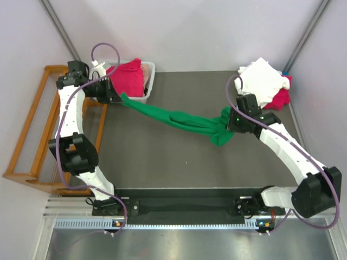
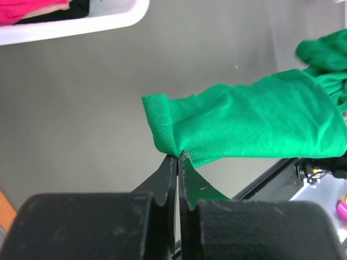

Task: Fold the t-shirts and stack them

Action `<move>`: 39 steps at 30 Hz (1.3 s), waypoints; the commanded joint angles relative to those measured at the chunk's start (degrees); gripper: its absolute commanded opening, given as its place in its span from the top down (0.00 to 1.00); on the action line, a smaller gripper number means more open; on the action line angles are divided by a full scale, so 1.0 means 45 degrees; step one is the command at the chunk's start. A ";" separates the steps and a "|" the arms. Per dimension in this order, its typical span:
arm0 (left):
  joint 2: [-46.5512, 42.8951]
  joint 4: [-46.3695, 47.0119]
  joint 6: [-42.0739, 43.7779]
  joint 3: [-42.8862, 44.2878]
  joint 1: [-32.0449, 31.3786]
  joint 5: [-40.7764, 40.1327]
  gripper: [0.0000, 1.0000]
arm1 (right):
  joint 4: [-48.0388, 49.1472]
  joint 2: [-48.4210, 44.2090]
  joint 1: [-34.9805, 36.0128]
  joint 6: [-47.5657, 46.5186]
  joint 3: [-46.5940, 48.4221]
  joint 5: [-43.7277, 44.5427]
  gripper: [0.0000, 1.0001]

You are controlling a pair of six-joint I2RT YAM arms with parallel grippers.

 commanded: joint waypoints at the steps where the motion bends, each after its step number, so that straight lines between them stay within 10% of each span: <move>1: -0.0543 0.0261 0.0554 0.0324 0.0373 0.0013 1.00 | -0.1702 -0.1129 -0.0276 0.0032 -0.1026 -0.1138 0.37; 3: -0.0563 0.0162 0.0515 0.0500 0.0374 0.0324 1.00 | -0.1974 -0.1307 -0.0276 -0.0084 -0.1359 -0.1510 0.01; 7: -0.0602 0.0045 0.0417 0.0501 0.0315 0.0599 0.97 | -0.2309 -0.1308 -0.0315 -0.0649 -0.1107 -0.1006 0.00; 16: -0.0660 -0.0833 0.0905 0.0384 -0.0642 0.0053 0.20 | 0.0147 0.0507 -0.0256 0.0187 -0.0518 -0.1218 0.00; 39: -0.1169 0.0650 0.0964 -0.3268 -0.2712 -0.1411 0.23 | 0.3257 0.5723 0.0779 -0.0143 0.0788 -0.2097 0.01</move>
